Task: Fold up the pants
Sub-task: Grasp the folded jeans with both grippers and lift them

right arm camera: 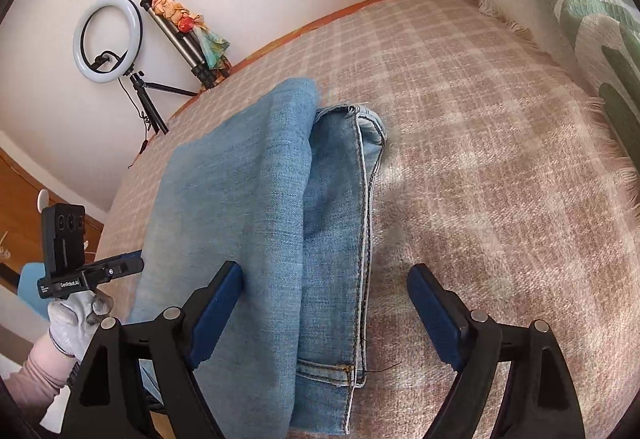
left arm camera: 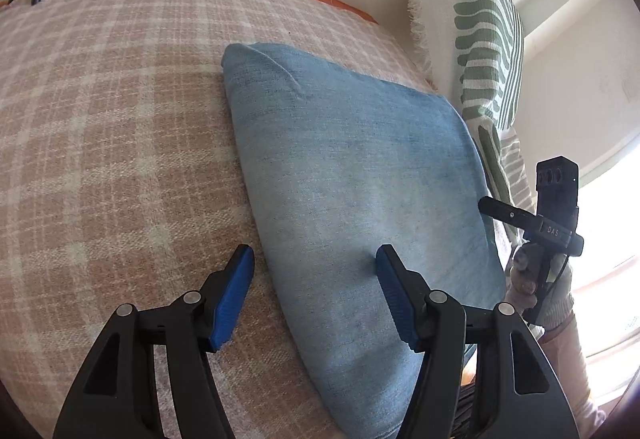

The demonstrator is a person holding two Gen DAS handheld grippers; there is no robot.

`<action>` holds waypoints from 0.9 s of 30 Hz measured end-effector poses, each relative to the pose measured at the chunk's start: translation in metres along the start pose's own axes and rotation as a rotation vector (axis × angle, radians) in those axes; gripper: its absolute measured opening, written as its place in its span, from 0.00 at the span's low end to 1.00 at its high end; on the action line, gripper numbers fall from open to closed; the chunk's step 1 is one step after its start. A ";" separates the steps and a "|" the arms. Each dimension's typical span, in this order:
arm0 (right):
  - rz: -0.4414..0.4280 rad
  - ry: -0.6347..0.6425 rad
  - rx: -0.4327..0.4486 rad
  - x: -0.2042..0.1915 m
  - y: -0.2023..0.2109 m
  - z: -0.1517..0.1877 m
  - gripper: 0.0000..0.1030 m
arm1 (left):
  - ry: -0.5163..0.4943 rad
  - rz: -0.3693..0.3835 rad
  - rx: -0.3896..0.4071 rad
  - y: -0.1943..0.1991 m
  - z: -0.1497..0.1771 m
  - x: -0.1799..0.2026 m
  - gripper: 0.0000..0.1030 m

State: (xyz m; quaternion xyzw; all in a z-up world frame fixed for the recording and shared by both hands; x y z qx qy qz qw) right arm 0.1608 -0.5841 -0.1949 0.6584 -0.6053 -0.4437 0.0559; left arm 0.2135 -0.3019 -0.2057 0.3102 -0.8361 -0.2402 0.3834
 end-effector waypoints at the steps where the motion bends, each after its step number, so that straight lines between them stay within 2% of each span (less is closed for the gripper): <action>1: -0.022 -0.011 0.012 0.000 -0.001 -0.001 0.86 | 0.005 0.001 0.000 -0.001 -0.001 0.001 0.61; 6: -0.122 -0.045 0.024 0.000 -0.008 -0.006 0.86 | 0.040 0.014 0.009 -0.008 -0.005 0.004 0.61; 9: -0.201 -0.076 0.011 -0.008 -0.016 -0.005 0.80 | 0.039 0.019 0.024 -0.012 -0.007 0.007 0.61; 11: -0.241 -0.081 0.008 -0.018 -0.023 -0.003 0.79 | 0.046 0.028 0.033 -0.013 -0.006 0.009 0.61; 16: -0.189 0.026 -0.007 -0.045 -0.037 0.002 0.77 | 0.104 0.056 0.057 -0.022 -0.011 0.013 0.61; 17: -0.185 0.038 -0.013 -0.046 -0.037 0.003 0.72 | 0.098 0.057 0.058 -0.024 -0.011 0.015 0.58; 18: -0.190 0.022 -0.024 -0.047 -0.038 0.004 0.51 | 0.079 0.045 0.062 -0.026 -0.011 0.017 0.54; 19: -0.181 0.010 -0.014 -0.047 -0.038 0.002 0.47 | 0.062 0.034 0.064 -0.027 -0.010 0.019 0.48; 21: -0.156 0.029 -0.010 -0.049 -0.035 0.002 0.42 | 0.036 0.021 0.076 -0.025 -0.010 0.020 0.43; 23: -0.131 0.057 0.005 -0.054 -0.031 0.000 0.37 | 0.020 0.015 0.095 -0.021 -0.012 0.023 0.31; 27: -0.087 0.104 0.033 -0.068 -0.021 -0.007 0.26 | -0.025 0.006 0.139 -0.009 -0.018 0.028 0.20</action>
Point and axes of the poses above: each gripper's, at about its wrist camera, not at the fingertips, and y roughly against the way its jaws point, x to its right, z to its underside, the point moved 7 cm from there along -y, roughly the way its jaws point, and after that the axes turned 13 degrees about x, right-handed, at the moved point
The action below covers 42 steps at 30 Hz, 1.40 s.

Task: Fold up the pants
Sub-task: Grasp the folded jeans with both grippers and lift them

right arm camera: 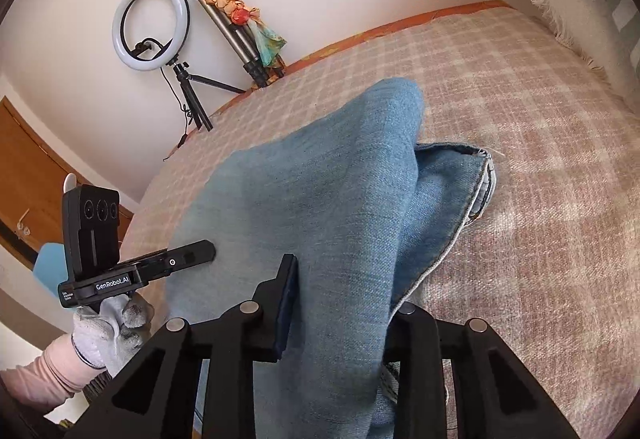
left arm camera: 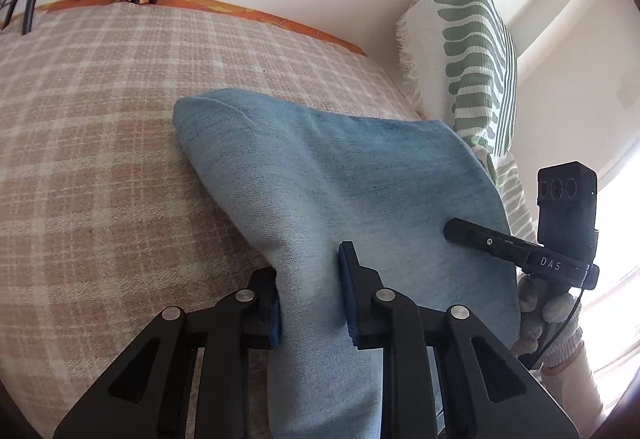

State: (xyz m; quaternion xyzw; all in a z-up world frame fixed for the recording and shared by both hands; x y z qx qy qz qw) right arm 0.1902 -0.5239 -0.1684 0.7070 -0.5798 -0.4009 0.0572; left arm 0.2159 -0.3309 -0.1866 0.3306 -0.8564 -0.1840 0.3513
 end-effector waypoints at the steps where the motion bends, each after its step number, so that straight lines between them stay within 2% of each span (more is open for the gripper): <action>1: 0.005 0.016 0.007 -0.005 0.003 -0.002 0.24 | -0.010 -0.001 0.008 0.002 -0.002 0.002 0.17; 8: 0.025 0.112 0.061 -0.039 0.015 -0.017 0.21 | -0.087 0.008 0.059 0.016 -0.019 0.019 0.14; 15: 0.042 0.150 0.119 -0.056 0.017 -0.043 0.20 | -0.096 0.017 0.123 0.021 -0.055 0.026 0.13; 26: 0.076 0.229 0.207 -0.073 0.002 -0.117 0.20 | -0.151 0.011 0.213 0.015 -0.129 0.032 0.13; 34: 0.099 0.264 0.220 -0.060 -0.032 -0.183 0.20 | -0.183 -0.008 0.247 -0.019 -0.187 0.028 0.13; 42: 0.124 0.287 0.204 -0.027 -0.089 -0.244 0.20 | -0.176 -0.030 0.263 -0.081 -0.238 0.009 0.13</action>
Point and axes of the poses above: each gripper's, at about its wrist camera, not at the fingertips, and y roughly against the way its jaws point, x to its right, z to its underside, the point moved 7 cm from there along -y, roughly the way its jaws point, and after that the axes turned 13 degrees about x, right-handed, at the moved point
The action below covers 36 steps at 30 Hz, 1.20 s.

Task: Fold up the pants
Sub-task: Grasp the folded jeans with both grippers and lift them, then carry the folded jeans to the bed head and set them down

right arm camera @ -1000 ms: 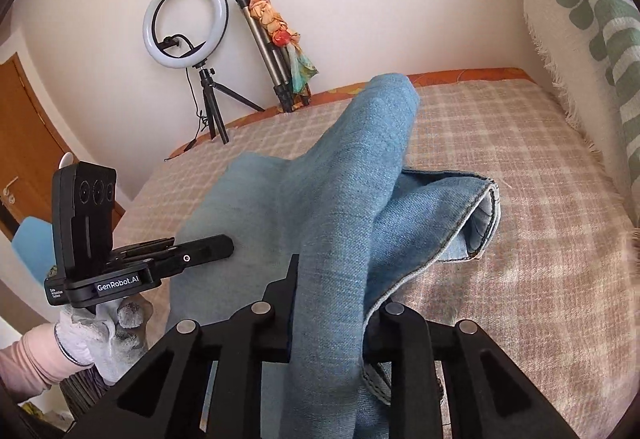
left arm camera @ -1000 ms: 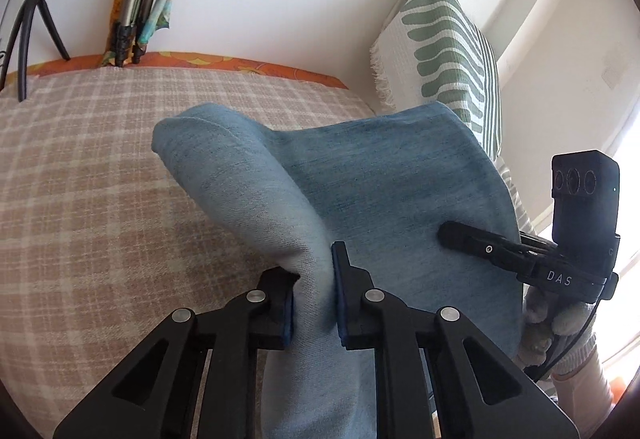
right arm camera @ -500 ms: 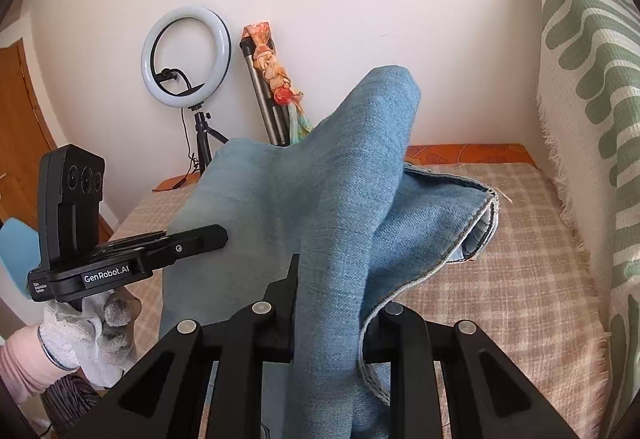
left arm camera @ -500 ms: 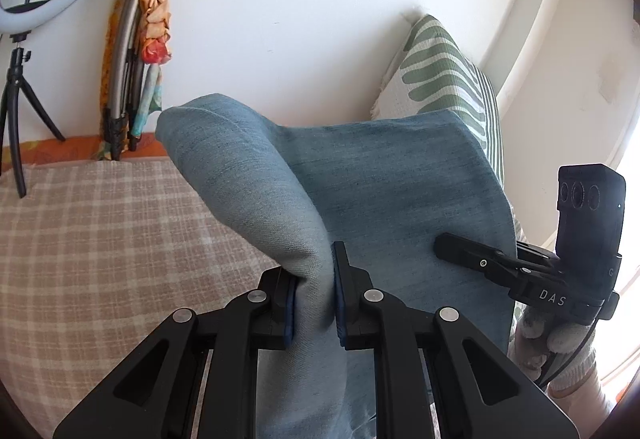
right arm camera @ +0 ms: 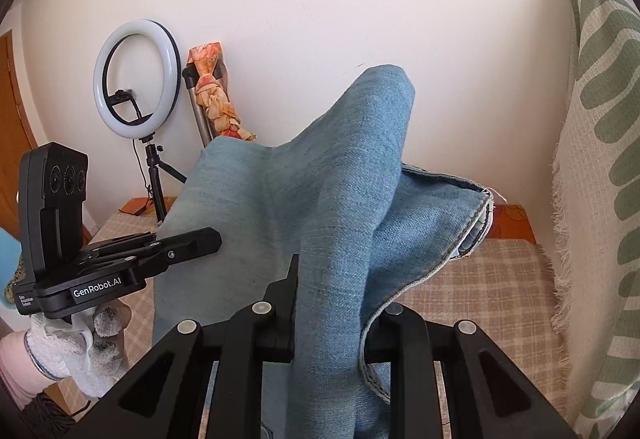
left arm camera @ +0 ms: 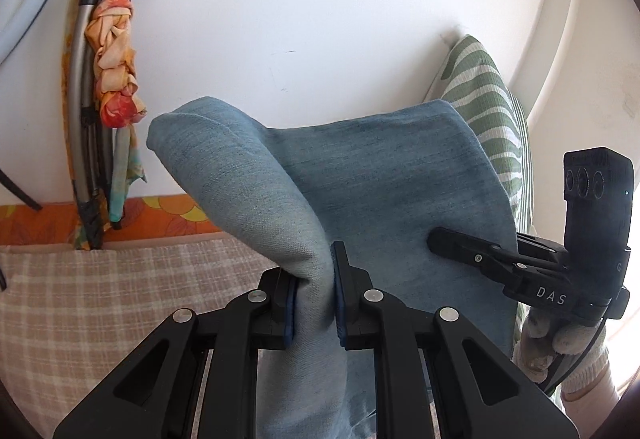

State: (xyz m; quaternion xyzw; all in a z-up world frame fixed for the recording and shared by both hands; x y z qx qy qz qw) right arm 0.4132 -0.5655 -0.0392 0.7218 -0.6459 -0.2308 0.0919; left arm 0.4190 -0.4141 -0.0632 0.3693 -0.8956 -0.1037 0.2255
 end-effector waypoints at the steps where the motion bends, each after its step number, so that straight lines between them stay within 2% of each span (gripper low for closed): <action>1: 0.002 0.001 -0.006 0.006 -0.011 -0.002 0.20 | -0.004 -0.003 -0.003 -0.010 -0.001 -0.003 0.13; 9: 0.015 -0.027 -0.050 0.054 -0.094 0.005 0.20 | -0.011 -0.041 -0.045 -0.088 0.007 -0.035 0.13; 14: 0.057 -0.021 -0.114 0.080 -0.134 0.026 0.20 | -0.030 -0.090 -0.063 -0.117 0.018 -0.054 0.13; 17: 0.089 -0.024 -0.149 0.095 -0.147 0.036 0.27 | -0.033 -0.139 -0.086 -0.125 0.023 -0.070 0.18; 19: 0.159 -0.029 -0.155 0.107 -0.149 0.039 0.47 | -0.036 -0.173 -0.090 -0.124 0.025 -0.078 0.21; 21: 0.215 -0.037 -0.144 0.117 -0.146 0.039 0.51 | -0.048 -0.216 -0.098 -0.121 0.026 -0.084 0.27; 22: 0.247 -0.036 -0.136 0.121 -0.143 0.038 0.59 | -0.057 -0.236 -0.093 -0.118 0.026 -0.086 0.33; 23: 0.279 -0.030 -0.126 0.123 -0.140 0.037 0.63 | -0.064 -0.245 -0.092 -0.115 0.025 -0.086 0.40; 24: 0.299 -0.024 -0.118 0.126 -0.135 0.035 0.66 | -0.070 -0.252 -0.086 -0.112 0.023 -0.086 0.42; 29: 0.330 -0.010 -0.100 0.121 -0.115 0.029 0.68 | -0.087 -0.262 -0.076 -0.094 0.016 -0.087 0.43; 31: 0.328 -0.008 -0.086 0.114 -0.106 0.027 0.74 | -0.085 -0.259 -0.075 -0.084 0.012 -0.086 0.43; 36: 0.341 0.013 -0.068 0.092 -0.080 0.023 0.83 | -0.095 -0.253 -0.064 -0.057 0.006 -0.078 0.50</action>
Point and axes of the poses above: each gripper's, at about its wrist camera, not at the fingertips, and y roughly against the way its jaws point, x to its right, z to its underside, the point moved 7 cm from there along -y, roughly the way its jaws point, and after that the axes turned 13 degrees about x, right-handed, at the moved point
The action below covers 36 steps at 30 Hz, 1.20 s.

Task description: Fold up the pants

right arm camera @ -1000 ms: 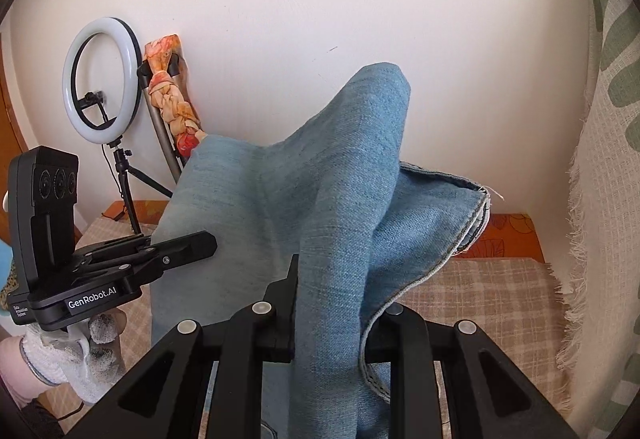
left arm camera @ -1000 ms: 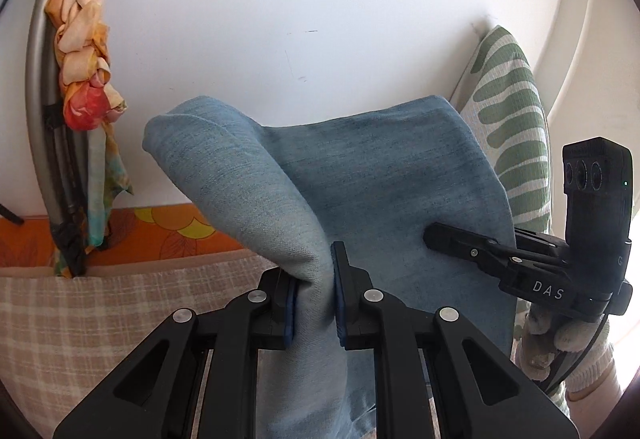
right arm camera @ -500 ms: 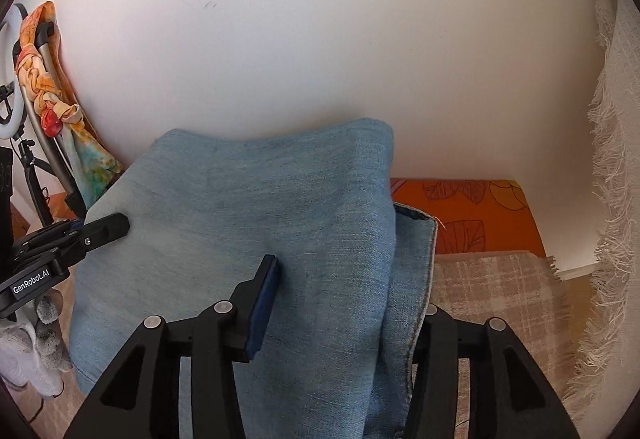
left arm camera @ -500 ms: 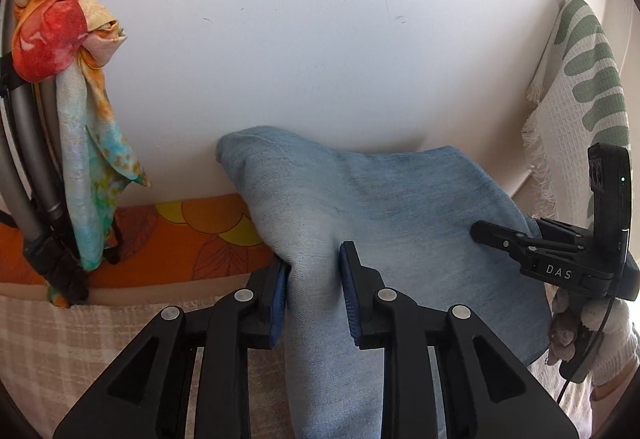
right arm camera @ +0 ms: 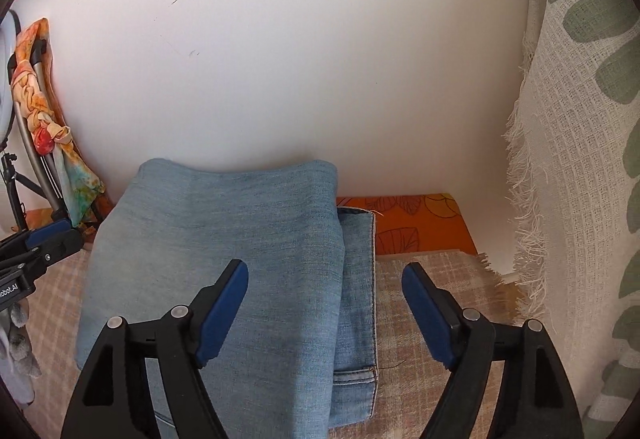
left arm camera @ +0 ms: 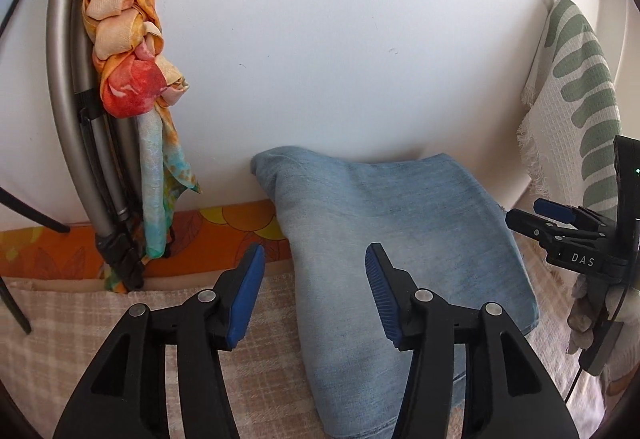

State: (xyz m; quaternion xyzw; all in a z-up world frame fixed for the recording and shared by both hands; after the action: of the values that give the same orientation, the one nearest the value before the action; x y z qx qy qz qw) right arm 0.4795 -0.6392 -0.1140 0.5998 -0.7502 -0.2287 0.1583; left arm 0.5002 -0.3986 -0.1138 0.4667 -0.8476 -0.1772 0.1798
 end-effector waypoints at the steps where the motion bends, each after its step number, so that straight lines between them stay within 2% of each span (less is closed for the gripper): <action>1: 0.006 0.005 0.005 -0.005 0.008 0.000 0.83 | 0.003 0.003 0.000 0.007 -0.001 -0.001 0.52; 3: 0.012 -0.001 0.016 -0.010 0.027 0.002 0.84 | 0.008 0.004 -0.001 0.017 -0.003 0.003 0.58; 10: 0.006 0.010 0.073 -0.035 0.082 -0.004 0.99 | -0.020 0.019 0.021 0.077 -0.007 0.010 0.63; 16: -0.006 0.018 0.096 -0.058 0.127 -0.002 1.00 | -0.007 0.033 0.047 0.126 -0.002 0.012 0.63; 21: -0.008 0.026 0.115 -0.083 0.173 0.007 1.00 | -0.021 0.029 0.065 0.176 0.006 0.008 0.68; 25: -0.010 0.022 0.133 -0.096 0.202 0.020 1.00 | -0.040 0.019 0.084 0.209 0.014 0.006 0.72; 36: -0.013 0.039 0.157 -0.134 0.275 0.053 1.00 | -0.051 0.022 0.108 0.282 0.044 0.011 0.73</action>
State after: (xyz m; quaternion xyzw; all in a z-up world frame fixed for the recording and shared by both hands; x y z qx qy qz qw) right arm 0.2554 -0.4527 -0.0075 0.6195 -0.7588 -0.1586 0.1237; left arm 0.2691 -0.2611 -0.0184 0.4615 -0.8654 -0.1413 0.1346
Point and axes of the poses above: each gripper's, at about its wrist camera, not at the fingertips, and y roughly against the way its jaws point, x to its right, z to its underside, the point moved 7 cm from there along -y, roughly the way its jaws point, and after that the axes turned 13 degrees about x, right-handed, at the moved point
